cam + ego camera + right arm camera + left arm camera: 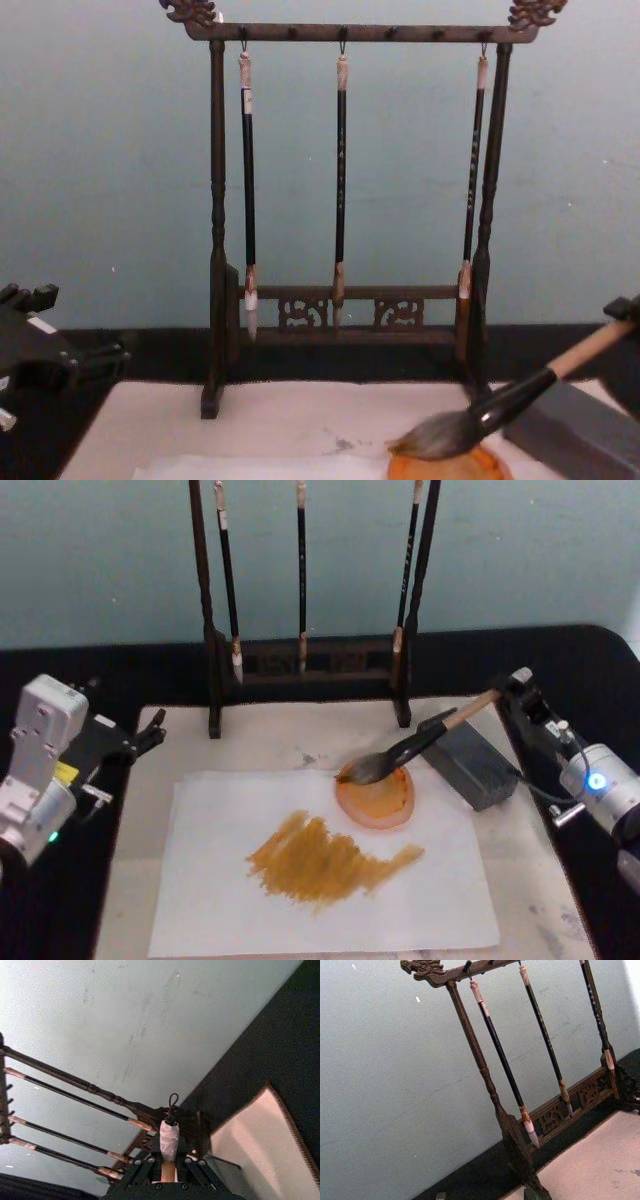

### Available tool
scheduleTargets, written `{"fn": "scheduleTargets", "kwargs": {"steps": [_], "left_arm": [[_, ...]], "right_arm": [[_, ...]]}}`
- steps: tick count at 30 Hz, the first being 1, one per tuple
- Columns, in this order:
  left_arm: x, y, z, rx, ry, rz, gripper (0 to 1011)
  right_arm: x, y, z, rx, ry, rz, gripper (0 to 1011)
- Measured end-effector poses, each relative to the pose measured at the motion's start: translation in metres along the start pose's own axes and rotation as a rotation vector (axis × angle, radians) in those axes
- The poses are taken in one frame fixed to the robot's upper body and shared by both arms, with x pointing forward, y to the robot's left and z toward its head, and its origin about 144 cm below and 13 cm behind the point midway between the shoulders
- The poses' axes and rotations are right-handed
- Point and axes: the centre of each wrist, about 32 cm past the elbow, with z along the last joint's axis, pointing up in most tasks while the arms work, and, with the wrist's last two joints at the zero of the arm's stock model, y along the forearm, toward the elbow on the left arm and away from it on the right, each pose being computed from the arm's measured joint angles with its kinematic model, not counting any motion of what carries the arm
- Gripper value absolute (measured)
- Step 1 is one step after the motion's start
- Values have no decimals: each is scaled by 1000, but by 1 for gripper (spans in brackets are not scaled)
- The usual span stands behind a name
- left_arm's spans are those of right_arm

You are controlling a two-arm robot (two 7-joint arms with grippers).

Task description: Pick up the brush from the inkstone, write on the paper, then place the brush back to its original position.

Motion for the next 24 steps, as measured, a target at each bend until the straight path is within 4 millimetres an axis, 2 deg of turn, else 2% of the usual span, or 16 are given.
{"fn": "scheduleTargets", "kwargs": {"steps": [7,16,24], "left_arm": [[0,0,0,0,0,0,1010],[0,0,0,0,0,0,1010],[0,0,0,0,0,0,1009]], "right_arm": [[-19,3,11,-53,-49,44,154],[-68,16,21,-149,-235,164,154],[-118,27,9,-270,-512,277,154]]}}
